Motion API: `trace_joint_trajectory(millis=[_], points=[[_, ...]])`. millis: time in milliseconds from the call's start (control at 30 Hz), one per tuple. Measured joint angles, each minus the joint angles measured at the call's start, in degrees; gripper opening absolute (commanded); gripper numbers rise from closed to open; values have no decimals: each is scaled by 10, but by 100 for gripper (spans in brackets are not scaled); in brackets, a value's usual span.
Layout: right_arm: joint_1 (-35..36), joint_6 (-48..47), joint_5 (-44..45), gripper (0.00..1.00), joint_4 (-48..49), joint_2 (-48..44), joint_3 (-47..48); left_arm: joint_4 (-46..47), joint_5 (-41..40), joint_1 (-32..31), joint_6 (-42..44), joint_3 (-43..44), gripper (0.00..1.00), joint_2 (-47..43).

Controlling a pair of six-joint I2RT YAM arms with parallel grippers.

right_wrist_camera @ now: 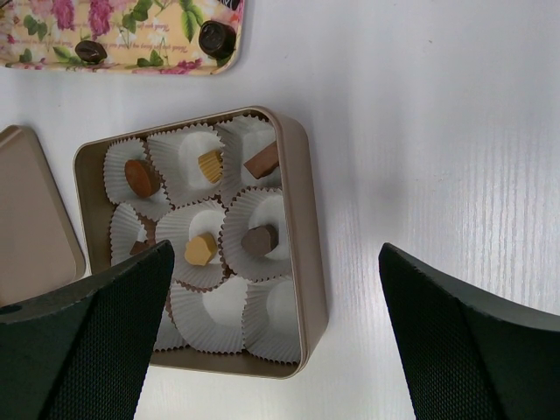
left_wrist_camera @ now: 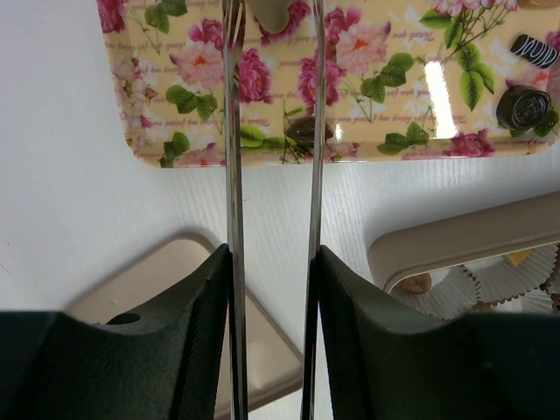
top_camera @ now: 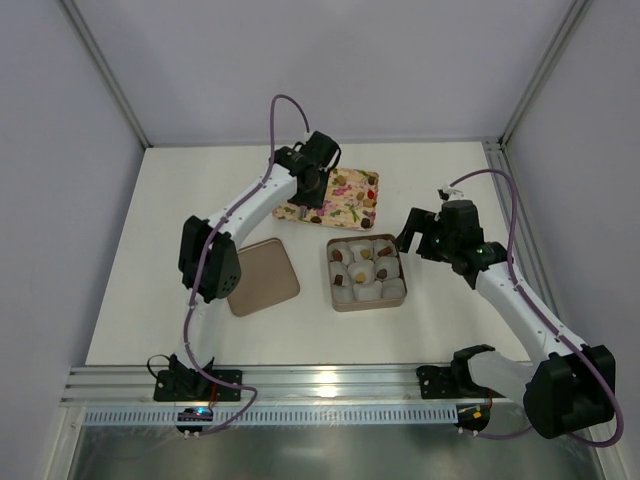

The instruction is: Pack the chocolate

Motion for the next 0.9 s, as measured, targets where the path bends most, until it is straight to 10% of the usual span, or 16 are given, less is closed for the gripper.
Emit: trace_joint_trajectory(millis=[900], points=[[0, 0, 0, 98, 1, 0, 0, -1, 7, 0, 1, 0, 30, 3]])
